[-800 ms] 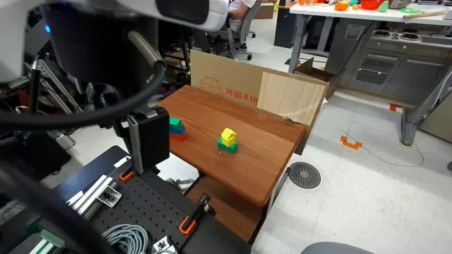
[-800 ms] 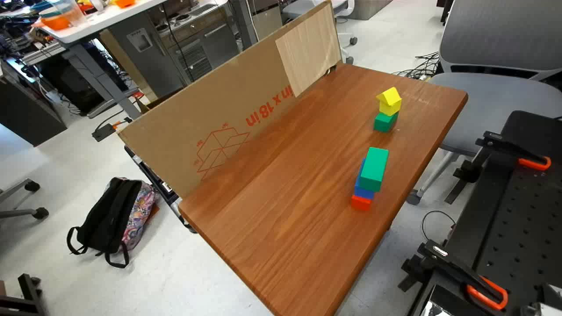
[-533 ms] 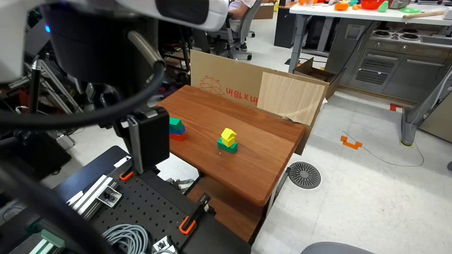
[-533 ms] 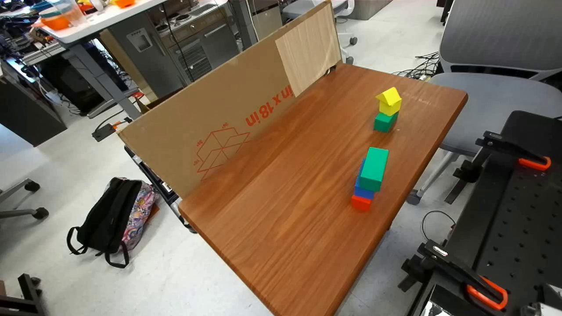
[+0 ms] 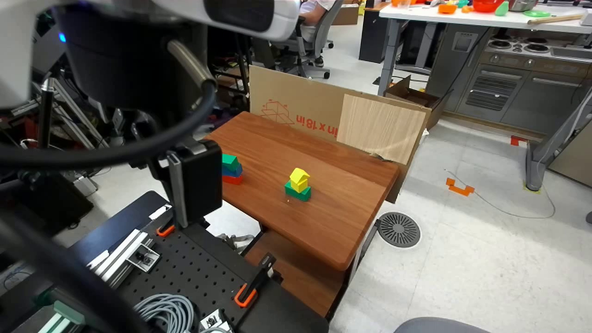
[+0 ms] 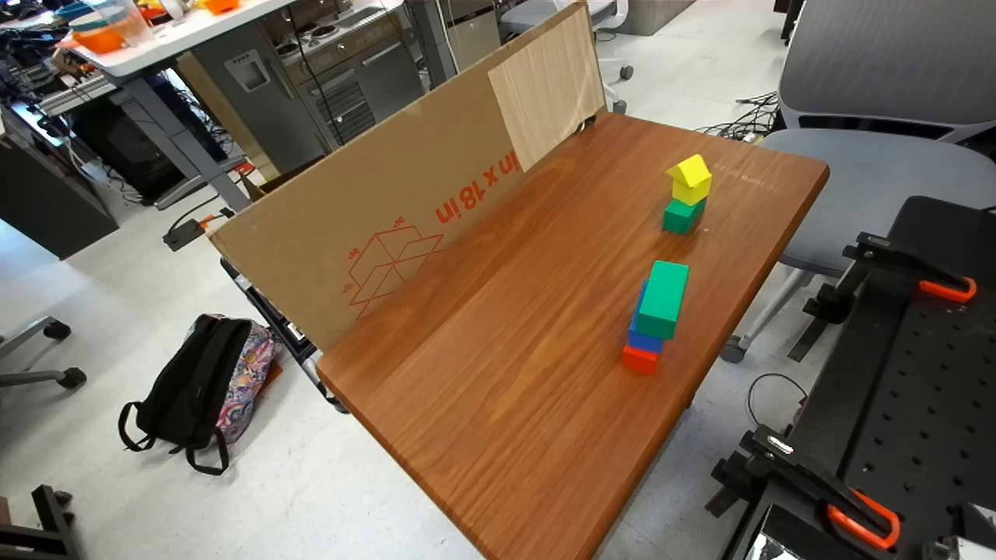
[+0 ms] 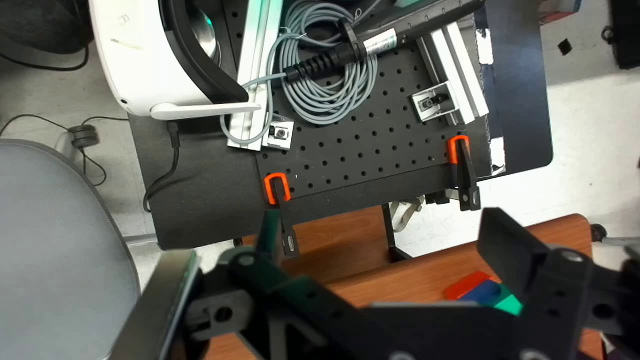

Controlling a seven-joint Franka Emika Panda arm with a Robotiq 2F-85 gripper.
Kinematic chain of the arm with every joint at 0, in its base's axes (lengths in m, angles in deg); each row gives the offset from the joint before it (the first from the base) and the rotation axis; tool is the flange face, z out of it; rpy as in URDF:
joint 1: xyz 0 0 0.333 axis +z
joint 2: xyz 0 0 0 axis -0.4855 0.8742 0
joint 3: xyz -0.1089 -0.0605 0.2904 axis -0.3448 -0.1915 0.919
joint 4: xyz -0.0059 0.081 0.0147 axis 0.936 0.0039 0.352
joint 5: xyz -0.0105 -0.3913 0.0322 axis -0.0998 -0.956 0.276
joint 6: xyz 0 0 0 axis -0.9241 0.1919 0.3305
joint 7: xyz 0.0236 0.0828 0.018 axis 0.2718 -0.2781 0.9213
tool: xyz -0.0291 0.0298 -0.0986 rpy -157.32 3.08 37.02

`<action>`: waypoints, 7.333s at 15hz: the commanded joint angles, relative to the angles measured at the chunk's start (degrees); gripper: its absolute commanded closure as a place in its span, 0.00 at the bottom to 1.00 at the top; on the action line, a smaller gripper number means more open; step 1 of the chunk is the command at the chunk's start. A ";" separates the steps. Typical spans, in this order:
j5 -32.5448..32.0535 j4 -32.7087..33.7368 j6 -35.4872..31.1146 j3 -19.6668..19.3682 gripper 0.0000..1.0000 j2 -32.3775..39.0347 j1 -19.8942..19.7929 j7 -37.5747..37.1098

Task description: Pick the green block and put it on the table

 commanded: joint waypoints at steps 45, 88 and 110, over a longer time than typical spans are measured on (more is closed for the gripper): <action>10.56 -6.25 -44.97 16.76 0.00 20.92 13.86 -6.91; -5.08 17.32 -45.49 22.56 0.58 48.33 15.46 -18.75; -2.95 51.62 -30.40 19.46 0.58 77.89 16.40 -25.12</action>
